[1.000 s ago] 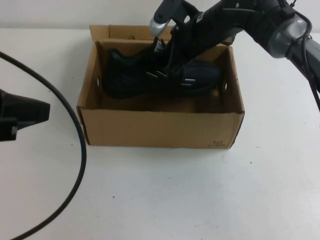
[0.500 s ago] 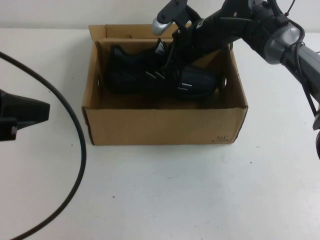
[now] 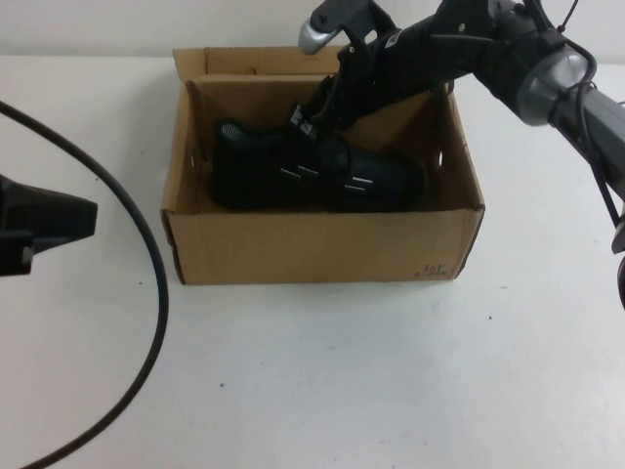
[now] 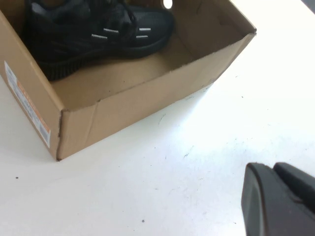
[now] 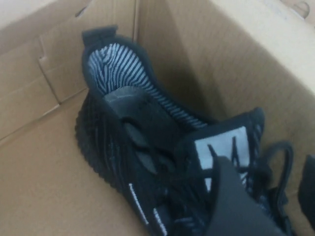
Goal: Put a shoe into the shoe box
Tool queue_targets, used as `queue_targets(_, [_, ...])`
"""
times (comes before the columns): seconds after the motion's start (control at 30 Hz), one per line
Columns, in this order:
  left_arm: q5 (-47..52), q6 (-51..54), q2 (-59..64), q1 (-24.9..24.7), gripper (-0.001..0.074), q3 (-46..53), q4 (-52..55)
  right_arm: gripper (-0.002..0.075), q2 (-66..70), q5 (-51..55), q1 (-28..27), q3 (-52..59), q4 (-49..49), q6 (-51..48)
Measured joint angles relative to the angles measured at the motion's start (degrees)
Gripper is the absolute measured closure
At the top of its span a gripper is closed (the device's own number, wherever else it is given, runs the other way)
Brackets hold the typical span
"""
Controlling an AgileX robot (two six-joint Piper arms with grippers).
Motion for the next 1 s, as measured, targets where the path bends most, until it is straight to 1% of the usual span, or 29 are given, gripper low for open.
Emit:
queue_targets(0.1, [0.00,0.53,0.00,0.00,0.0736,0.00,0.31,0.0438,-0.36,0.12,0.00,0.00,0.00,0.00])
queue_targets(0.17, [0.00,1.40,0.00,0.00,0.0736,0.00,1.04,0.0459,-1.43,0.86,0.00,0.00,0.00,0.14])
queue_targets(0.23, [0.11,2.74,0.00,0.00,0.0736,0.00,2.82,0.0512,-3.48,2.17,0.00,0.00,0.00,0.14])
queue_targets(0.33, [0.73,6.58,-0.36,0.00,0.0736,0.00,4.92,0.0646,-7.87,4.31,-0.12,0.00,0.00,0.14])
queue_targets(0.43, [0.81,13.98,-2.54,-0.13,0.0736,0.00,5.00,0.0713,-13.19,7.34,-0.24,0.00,-0.14,2.08])
queue_targets(0.57, [-1.38,18.38,-7.55,-2.38,0.0736,0.00,5.19,0.0735,-20.02,10.31,-0.95,-0.20,-3.06,8.44])
queue_targets(0.7, [-4.38,16.88,-13.01,-4.13,0.0736,0.57,6.08,0.0740,-25.87,14.23,-1.21,-0.37,-8.46,15.37])
queue_targets(0.87, [-12.37,12.29,-21.67,-4.27,0.0736,6.94,6.14,0.0741,-33.53,15.60,-1.21,1.38,-10.16,19.57])
queue_targets(1.0, [-20.43,7.81,-29.62,-4.27,0.0736,14.44,6.14,0.0741,-41.57,12.48,-1.21,7.95,-10.30,20.47])
